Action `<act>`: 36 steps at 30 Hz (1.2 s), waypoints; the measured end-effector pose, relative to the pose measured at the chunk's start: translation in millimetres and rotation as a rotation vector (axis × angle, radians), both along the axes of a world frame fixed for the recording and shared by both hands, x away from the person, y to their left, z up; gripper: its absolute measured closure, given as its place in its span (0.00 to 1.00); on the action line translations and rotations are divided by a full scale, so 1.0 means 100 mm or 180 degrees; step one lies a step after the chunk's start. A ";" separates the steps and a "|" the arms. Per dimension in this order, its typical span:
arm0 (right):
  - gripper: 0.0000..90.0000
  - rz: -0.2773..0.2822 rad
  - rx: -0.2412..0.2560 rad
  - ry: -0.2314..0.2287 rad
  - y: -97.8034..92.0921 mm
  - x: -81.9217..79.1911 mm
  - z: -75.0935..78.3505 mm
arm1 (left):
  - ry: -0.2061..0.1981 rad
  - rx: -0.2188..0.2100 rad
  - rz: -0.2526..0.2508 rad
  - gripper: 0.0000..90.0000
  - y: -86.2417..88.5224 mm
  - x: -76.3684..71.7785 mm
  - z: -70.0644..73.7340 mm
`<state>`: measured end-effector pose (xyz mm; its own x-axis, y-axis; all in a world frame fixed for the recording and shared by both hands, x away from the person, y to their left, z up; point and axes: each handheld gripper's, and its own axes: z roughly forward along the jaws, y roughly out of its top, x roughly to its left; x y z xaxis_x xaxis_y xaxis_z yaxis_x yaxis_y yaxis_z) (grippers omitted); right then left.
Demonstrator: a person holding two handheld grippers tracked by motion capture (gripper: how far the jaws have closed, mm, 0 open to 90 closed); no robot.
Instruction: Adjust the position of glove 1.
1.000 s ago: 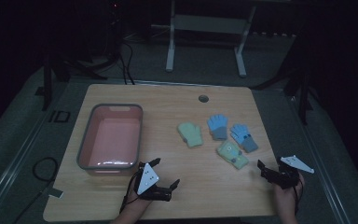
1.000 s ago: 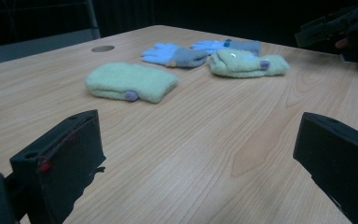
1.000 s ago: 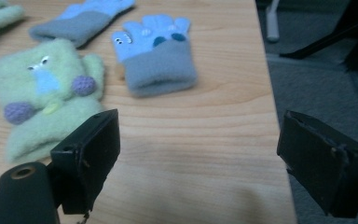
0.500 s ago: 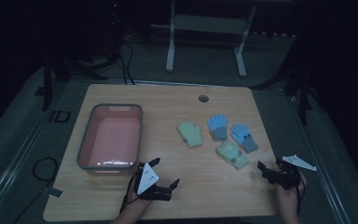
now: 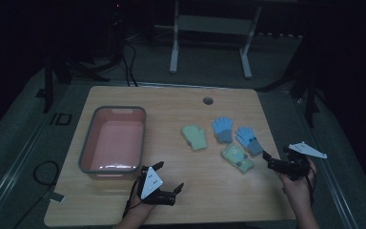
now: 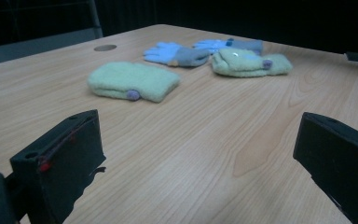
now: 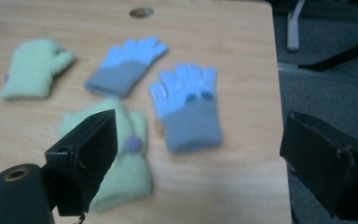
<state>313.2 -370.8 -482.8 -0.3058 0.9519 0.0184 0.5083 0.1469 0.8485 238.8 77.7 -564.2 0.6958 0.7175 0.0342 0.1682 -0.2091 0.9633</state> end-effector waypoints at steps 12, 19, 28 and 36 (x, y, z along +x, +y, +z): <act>0.15 0.0280 -0.0054 -0.0137 0.26 0.22 0.33 | 0.0011 -0.0016 -0.0008 0.02 0.00 0.00 0.00; 0.15 0.0477 -0.0084 -0.0162 0.47 0.35 0.42 | 0.0015 -0.0004 -0.0008 0.02 0.00 0.00 0.00; 0.16 0.0795 -0.0123 -0.0151 0.75 0.51 0.43 | 0.0018 0.0000 -0.0017 0.02 0.00 0.00 0.00; 0.16 0.1002 -0.0154 -0.0048 1.03 0.67 0.37 | 0.0027 0.0007 -0.0019 0.02 0.00 0.01 0.00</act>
<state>379.9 -268.1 -445.5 -0.5854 0.8102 -0.0313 0.4190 0.3354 0.8438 239.3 77.3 -564.0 0.7003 0.7132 0.0300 0.1750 -0.2123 0.9614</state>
